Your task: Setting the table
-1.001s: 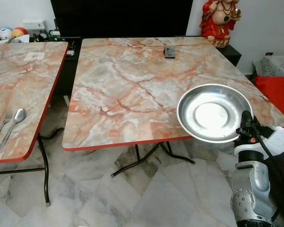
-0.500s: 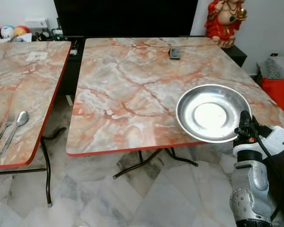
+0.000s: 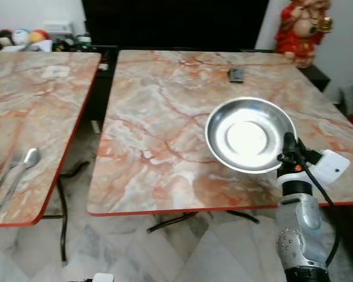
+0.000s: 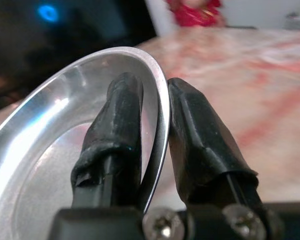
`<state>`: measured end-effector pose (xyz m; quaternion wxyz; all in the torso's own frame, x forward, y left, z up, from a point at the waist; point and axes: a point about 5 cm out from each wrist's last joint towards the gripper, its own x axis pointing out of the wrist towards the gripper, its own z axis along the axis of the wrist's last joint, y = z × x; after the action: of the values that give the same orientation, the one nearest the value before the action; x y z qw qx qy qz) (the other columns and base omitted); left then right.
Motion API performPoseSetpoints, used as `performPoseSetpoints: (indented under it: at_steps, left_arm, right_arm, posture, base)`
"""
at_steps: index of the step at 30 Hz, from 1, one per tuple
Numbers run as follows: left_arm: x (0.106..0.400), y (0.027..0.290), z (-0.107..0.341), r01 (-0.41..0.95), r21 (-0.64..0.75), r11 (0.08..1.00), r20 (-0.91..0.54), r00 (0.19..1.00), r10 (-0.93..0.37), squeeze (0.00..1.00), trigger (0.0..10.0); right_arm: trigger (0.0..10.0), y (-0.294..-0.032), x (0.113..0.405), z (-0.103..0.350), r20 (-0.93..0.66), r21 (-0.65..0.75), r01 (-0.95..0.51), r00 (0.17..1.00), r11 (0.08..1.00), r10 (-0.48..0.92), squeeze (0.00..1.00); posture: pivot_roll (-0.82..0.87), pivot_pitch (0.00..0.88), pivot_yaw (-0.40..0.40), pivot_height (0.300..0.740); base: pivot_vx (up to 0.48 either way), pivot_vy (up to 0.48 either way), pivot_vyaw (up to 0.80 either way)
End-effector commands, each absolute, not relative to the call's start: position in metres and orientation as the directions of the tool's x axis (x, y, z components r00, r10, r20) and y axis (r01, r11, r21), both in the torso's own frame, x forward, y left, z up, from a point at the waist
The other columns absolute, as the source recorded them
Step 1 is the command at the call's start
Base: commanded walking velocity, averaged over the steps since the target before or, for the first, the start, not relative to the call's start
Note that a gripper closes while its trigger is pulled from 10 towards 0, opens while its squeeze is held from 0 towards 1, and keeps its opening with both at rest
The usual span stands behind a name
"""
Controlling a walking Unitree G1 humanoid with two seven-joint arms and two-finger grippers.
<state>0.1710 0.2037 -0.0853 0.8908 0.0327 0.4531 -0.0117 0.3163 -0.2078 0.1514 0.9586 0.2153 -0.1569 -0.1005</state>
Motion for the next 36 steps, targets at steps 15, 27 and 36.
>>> performPoseSetpoints:
  at_steps: [15,27,36]
  left_arm:
    - [0.154,0.199,-0.094,0.06,0.032,0.998,-0.848,0.53,-0.005,0.0,10.0]
    - [0.152,0.199,-0.095,0.062,0.035,0.997,-0.85,0.526,-0.003,0.0,10.0]
    - [0.15,0.201,-0.095,0.057,0.038,0.998,-0.852,0.524,0.002,0.0,10.0]
  right_arm:
    - [10.0,-0.238,0.32,0.126,0.075,0.548,0.367,0.873,0.751,-0.482,0.0]
    - [10.0,-0.237,0.334,0.112,-0.012,0.621,0.393,0.87,0.679,-0.492,0.0]
    - [10.0,-0.228,0.348,0.114,-0.017,0.63,0.371,0.885,0.683,-0.465,0.0]
  posture:
    - [0.01,0.134,-0.051,0.74]
    - [0.02,0.138,-0.045,0.74]
    - [0.03,0.139,-0.046,0.74]
  base:
    - [0.0,0.0,0.0]
    - [0.0,0.0,0.0]
    - [0.0,0.0,0.0]
